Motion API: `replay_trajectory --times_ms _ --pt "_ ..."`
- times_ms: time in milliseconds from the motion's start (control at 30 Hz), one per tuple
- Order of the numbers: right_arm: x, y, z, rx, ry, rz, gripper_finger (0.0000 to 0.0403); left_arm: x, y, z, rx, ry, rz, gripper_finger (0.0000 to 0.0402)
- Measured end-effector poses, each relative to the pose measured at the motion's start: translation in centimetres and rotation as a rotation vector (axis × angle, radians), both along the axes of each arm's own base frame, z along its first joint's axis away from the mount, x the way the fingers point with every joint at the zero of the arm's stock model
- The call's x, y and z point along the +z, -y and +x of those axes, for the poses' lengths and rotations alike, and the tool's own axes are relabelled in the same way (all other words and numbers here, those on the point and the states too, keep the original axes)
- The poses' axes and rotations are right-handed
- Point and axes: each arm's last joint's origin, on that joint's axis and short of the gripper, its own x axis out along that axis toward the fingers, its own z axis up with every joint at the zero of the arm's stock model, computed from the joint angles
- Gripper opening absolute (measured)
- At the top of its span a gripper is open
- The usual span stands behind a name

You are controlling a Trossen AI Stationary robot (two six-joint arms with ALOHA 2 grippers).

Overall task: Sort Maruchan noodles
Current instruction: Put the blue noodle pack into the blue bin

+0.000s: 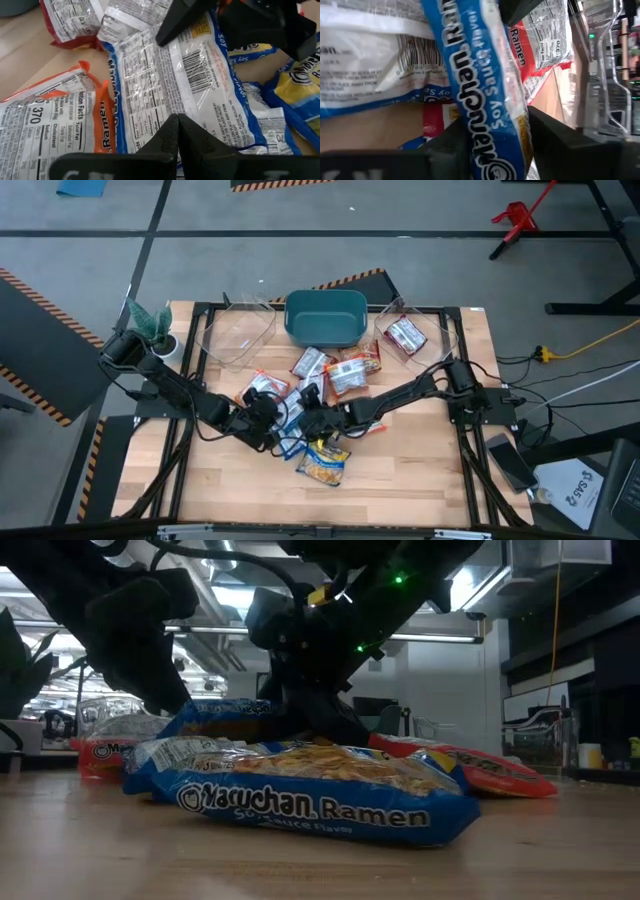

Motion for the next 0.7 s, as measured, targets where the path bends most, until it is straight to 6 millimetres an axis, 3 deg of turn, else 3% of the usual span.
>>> replay_trajectory --times_ms 267,533,700 --pt "1.4 -2.0 0.1 0.022 -0.029 -0.033 0.011 2.4 0.9 1.2 -0.072 -0.028 -0.056 0.0" --pt "4.0 -1.8 0.7 -0.074 0.014 -0.051 0.011 9.2 1.3 1.3 -0.051 -0.021 0.005 0.0" --pt "6.4 -0.6 0.8 -0.128 0.088 0.002 0.011 13.1 1.1 0.0 -0.039 -0.023 0.063 0.0"
